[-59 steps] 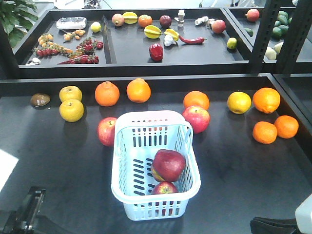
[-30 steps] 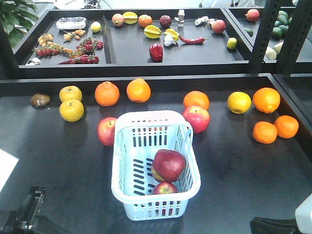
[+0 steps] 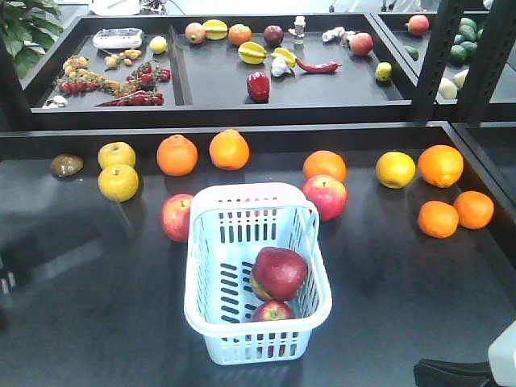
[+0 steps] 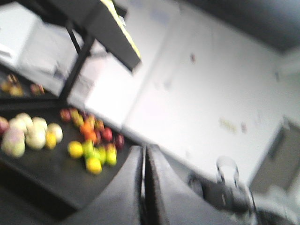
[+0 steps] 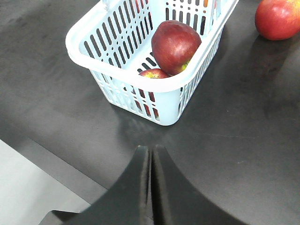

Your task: Pick three apples into basket with both arms

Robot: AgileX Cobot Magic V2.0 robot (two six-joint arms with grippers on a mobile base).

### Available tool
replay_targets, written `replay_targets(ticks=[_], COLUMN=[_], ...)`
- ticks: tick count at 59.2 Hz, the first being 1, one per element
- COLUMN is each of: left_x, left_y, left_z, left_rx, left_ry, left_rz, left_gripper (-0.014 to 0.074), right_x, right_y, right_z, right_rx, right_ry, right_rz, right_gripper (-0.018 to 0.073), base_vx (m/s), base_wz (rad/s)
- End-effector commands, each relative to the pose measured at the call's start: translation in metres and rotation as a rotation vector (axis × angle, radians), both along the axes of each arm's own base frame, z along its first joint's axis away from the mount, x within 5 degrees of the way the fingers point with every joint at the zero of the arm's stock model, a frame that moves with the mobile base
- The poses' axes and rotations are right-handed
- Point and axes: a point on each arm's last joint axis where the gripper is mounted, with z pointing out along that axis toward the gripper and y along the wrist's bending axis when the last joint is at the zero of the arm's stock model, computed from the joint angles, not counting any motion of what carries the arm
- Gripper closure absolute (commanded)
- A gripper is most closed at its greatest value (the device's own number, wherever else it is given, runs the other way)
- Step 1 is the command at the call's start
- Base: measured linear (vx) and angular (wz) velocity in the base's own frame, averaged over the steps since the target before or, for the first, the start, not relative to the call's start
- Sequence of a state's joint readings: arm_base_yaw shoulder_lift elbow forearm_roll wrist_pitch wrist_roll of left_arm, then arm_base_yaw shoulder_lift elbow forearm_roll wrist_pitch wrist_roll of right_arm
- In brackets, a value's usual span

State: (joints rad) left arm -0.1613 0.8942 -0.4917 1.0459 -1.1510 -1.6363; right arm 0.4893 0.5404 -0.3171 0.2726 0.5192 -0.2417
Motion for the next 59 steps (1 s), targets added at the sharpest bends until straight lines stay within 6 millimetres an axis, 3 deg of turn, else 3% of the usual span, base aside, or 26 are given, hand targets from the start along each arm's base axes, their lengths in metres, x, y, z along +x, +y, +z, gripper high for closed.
replay_targets(ticks=[1, 5, 14, 27, 47, 59], left_x=[0.008, 0.012, 0.025, 0.029, 0.012, -0.003], left_y=[0.009, 0.011, 0.016, 0.027, 0.051, 0.057], left_z=[0.017, 0.016, 0.0, -0.052, -0.131, -0.16], left_rx=[-0.162, -0.161, 0.025, 0.228, 0.182, 0.342], left_ry=[0.032, 0.047, 0.016, 0.15, 0.655, 0.671], left_rz=[0.088, 0.128, 0.345, 0.517, 0.72, 0.757], left_gripper=[0.0602, 0.0602, 0.0602, 0.0602, 0.0602, 0.0602], right_x=[0.005, 0.005, 0.005, 0.005, 0.005, 0.005], right_y=[0.001, 0.001, 0.001, 0.001, 0.001, 0.001], right_z=[0.012, 0.012, 0.012, 0.012, 0.012, 0.012], right_rx=[0.038, 0.038, 0.038, 0.038, 0.038, 0.038], right_ry=[-0.066, -0.066, -0.065, -0.065, -0.065, -0.065], right_rz=[-0.018, -0.018, -0.018, -0.018, -0.018, -0.018], right_gripper=[0.0564, 0.0564, 0.0564, 0.0564, 0.0564, 0.0564], base_vx=[0.0, 0.0, 0.0, 0.0, 0.0, 0.0], base_wz=[0.0, 0.0, 0.0, 0.0, 0.0, 0.0])
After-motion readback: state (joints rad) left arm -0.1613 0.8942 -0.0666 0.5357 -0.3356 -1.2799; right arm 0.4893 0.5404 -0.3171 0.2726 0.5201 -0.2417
